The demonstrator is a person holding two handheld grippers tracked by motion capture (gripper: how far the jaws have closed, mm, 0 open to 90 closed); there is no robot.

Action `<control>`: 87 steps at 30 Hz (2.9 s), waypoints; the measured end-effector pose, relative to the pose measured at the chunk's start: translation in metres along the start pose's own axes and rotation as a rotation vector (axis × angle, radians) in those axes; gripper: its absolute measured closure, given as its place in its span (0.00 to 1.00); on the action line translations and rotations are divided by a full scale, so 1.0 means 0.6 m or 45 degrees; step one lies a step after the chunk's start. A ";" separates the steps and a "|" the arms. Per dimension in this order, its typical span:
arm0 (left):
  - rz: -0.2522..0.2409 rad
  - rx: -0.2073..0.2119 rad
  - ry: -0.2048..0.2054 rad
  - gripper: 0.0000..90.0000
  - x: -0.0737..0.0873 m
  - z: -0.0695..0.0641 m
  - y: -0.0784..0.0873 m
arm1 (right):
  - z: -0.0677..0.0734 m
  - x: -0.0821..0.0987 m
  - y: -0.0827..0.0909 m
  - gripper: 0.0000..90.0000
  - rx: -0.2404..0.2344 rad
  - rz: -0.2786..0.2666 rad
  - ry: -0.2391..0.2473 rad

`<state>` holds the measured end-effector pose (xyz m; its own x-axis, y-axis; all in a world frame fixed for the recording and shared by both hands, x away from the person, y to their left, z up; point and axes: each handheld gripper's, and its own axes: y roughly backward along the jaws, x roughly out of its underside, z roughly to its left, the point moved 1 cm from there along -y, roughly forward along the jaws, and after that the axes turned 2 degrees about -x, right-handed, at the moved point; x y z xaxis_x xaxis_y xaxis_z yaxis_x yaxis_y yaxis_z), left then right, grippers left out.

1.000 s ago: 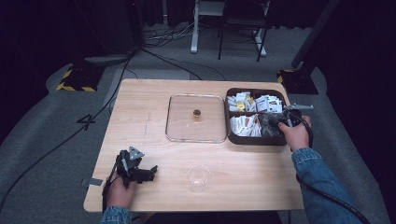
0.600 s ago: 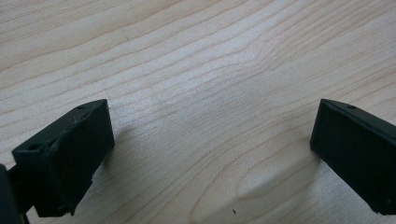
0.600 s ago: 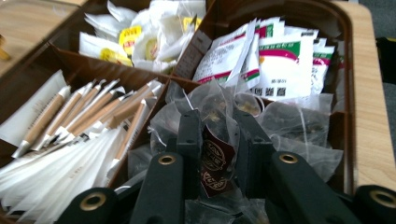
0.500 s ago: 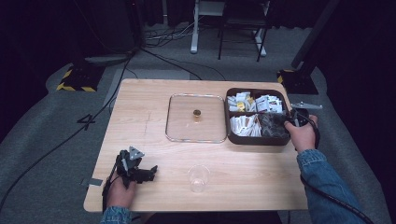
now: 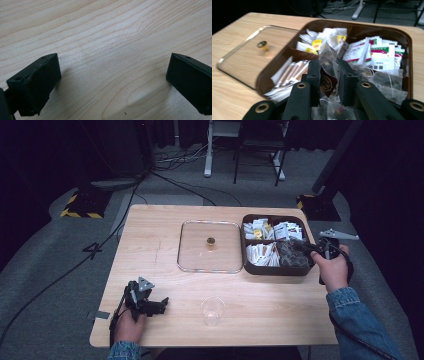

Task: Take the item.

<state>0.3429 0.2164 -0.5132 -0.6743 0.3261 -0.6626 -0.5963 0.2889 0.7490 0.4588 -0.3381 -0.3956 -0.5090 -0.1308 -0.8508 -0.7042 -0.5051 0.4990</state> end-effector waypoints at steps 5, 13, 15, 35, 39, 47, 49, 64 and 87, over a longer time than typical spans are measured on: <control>0.000 0.000 0.000 0.00 0.000 0.000 0.000 | 0.022 -0.006 0.026 0.83 -0.064 -0.037 0.024; -0.003 -0.002 0.002 0.00 -0.005 0.002 -0.005 | 0.060 -0.008 0.056 0.83 -0.152 -0.067 0.069; -0.002 -0.003 -0.005 0.00 -0.006 0.003 -0.005 | 0.064 -0.008 0.058 0.83 -0.163 -0.072 0.077; -0.003 -0.016 0.024 0.00 -0.004 -0.001 -0.004 | 0.197 -0.024 0.071 0.83 -0.457 -0.102 0.217; -0.003 -0.022 0.024 0.00 -0.004 -0.001 -0.004 | 0.227 -0.021 0.069 0.83 -0.537 -0.102 0.236; -0.004 -0.022 0.025 0.00 -0.004 -0.001 -0.004 | 0.282 -0.016 0.067 0.83 -0.659 -0.094 0.286; -0.004 -0.022 0.024 0.00 -0.004 -0.001 -0.004 | 0.298 -0.014 0.067 0.83 -0.699 -0.096 0.295; -0.003 -0.013 0.020 0.00 -0.007 0.001 -0.006 | 0.357 0.006 0.043 0.83 -0.856 -0.066 0.334; -0.001 -0.018 0.020 0.00 -0.007 0.001 -0.007 | 0.411 0.061 -0.010 0.83 -0.863 0.028 0.477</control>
<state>0.3485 0.2145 -0.5132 -0.6802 0.3116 -0.6634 -0.6033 0.2761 0.7482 0.3223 -0.1293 -0.3893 -0.2329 -0.3660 -0.9010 -0.1774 -0.8950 0.4094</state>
